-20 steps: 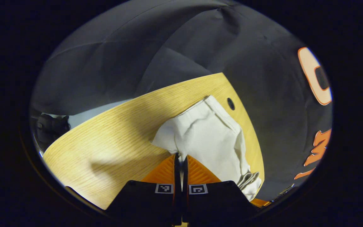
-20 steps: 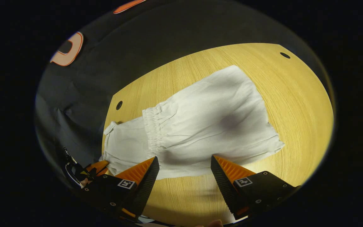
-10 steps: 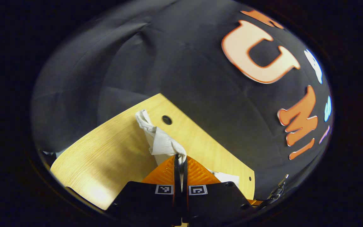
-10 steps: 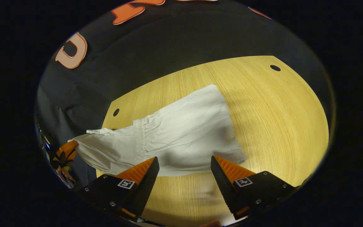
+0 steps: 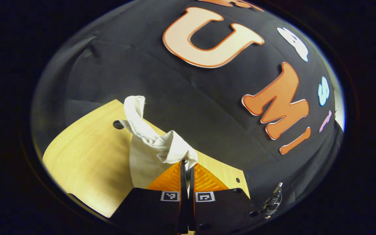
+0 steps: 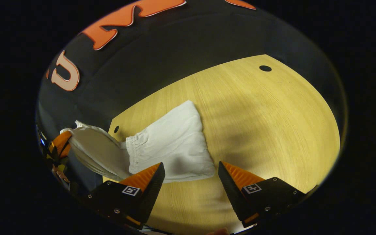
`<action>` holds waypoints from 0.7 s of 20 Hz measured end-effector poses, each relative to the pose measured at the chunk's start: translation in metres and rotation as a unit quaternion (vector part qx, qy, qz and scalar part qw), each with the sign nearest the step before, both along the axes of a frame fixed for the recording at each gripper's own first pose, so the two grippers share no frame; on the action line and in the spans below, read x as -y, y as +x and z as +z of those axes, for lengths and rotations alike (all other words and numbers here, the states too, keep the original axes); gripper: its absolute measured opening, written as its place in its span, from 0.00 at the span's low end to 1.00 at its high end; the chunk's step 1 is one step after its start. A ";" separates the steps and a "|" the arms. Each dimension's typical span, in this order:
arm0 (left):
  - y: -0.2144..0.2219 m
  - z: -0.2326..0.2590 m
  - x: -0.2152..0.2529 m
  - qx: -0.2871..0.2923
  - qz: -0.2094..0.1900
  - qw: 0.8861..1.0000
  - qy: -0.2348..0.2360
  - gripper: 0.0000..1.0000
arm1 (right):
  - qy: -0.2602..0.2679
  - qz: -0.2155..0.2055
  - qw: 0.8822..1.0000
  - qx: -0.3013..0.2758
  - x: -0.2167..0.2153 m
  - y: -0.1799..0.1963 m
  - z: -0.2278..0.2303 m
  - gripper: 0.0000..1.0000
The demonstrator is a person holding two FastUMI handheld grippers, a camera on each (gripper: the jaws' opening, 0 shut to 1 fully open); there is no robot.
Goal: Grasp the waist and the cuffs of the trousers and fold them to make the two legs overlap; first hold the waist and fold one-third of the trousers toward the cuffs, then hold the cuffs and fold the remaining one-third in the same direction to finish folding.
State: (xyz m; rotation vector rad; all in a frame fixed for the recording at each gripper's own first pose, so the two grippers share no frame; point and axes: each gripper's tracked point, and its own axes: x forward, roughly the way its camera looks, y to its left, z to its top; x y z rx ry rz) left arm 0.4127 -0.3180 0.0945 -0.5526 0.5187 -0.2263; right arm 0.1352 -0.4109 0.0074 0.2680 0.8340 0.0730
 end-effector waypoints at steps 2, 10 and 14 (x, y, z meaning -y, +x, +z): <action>0.001 0.003 0.034 0.002 -0.017 1.000 -0.001 0.04 | 0.005 -0.003 1.000 -0.001 0.017 0.000 0.001 0.99; -0.008 -0.029 0.168 -0.028 -0.100 0.995 -0.006 0.04 | 0.024 -0.027 0.999 -0.005 0.076 -0.011 0.002 0.99; -0.017 -0.060 0.220 -0.058 -0.138 0.989 0.008 0.04 | 0.035 -0.046 0.998 -0.011 0.102 -0.017 -0.007 0.99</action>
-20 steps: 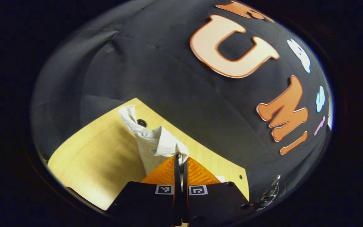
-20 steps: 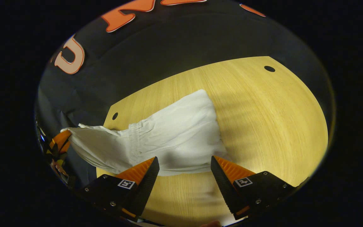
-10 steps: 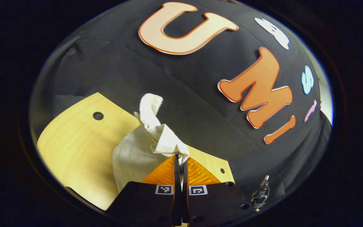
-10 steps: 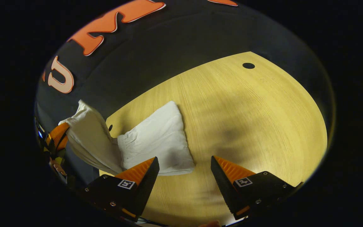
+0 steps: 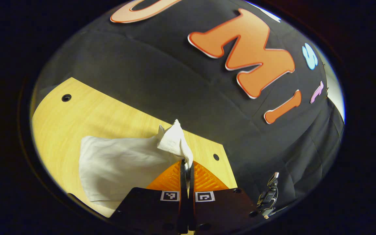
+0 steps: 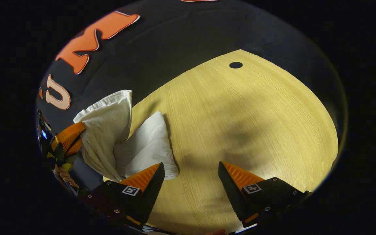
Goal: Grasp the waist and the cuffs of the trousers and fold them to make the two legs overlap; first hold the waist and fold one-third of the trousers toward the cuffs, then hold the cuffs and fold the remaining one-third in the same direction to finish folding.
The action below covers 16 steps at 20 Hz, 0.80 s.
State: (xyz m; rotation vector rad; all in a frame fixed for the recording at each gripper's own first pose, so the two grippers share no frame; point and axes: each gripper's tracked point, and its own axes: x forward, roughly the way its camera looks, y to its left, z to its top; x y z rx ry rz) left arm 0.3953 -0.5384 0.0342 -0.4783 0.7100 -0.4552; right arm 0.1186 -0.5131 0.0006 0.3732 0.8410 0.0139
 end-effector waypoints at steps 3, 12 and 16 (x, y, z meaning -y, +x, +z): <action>-0.004 -0.034 0.025 -0.022 -0.012 0.999 0.044 0.04 | 0.002 -0.011 1.000 -0.003 0.010 -0.004 0.003 0.99; -0.043 -0.095 0.065 -0.080 -0.063 0.992 0.080 0.14 | 0.004 -0.013 1.000 -0.002 0.017 -0.002 0.002 0.99; -0.066 -0.090 0.066 -0.093 -0.072 0.991 0.058 0.53 | -0.002 0.004 1.000 0.000 0.012 -0.002 0.001 0.99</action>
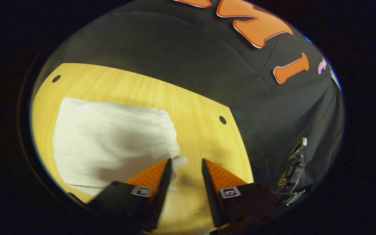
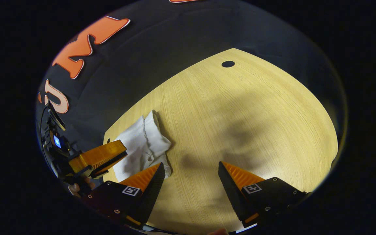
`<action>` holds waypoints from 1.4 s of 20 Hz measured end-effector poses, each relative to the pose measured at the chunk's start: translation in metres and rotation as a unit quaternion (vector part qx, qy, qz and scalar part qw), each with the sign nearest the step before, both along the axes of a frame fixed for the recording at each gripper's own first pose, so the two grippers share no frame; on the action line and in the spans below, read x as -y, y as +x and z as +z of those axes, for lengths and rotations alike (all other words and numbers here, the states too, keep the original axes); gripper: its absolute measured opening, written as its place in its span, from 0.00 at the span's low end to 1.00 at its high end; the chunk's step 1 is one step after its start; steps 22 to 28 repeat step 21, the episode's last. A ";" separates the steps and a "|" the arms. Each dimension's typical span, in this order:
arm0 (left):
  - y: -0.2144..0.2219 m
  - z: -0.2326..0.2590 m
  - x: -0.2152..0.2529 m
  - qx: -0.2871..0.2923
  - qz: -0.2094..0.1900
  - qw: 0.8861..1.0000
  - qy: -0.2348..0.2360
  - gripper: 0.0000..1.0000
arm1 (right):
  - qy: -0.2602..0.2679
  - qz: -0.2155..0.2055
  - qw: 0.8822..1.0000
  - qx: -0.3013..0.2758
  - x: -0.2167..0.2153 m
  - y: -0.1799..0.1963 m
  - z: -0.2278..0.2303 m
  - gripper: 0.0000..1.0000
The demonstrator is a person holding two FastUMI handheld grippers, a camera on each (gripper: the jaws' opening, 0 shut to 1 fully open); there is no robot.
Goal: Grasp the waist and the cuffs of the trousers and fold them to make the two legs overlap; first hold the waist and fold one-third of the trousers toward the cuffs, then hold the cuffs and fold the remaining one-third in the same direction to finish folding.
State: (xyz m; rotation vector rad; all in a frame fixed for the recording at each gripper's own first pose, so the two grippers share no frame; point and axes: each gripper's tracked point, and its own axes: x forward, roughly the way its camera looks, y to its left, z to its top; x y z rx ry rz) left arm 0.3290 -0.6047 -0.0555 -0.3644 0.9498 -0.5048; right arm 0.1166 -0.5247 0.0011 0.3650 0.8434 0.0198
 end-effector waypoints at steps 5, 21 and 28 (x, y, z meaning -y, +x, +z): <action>0.002 0.007 -0.064 0.059 0.033 0.997 0.048 0.99 | -0.037 0.036 0.998 0.030 -0.019 0.007 0.018 0.99; 0.009 0.149 -0.293 0.321 0.203 0.912 0.158 0.99 | -0.147 0.114 0.923 0.337 -0.113 -0.007 0.169 0.98; 0.009 0.149 -0.293 0.321 0.203 0.912 0.158 0.99 | -0.147 0.114 0.923 0.337 -0.113 -0.007 0.169 0.98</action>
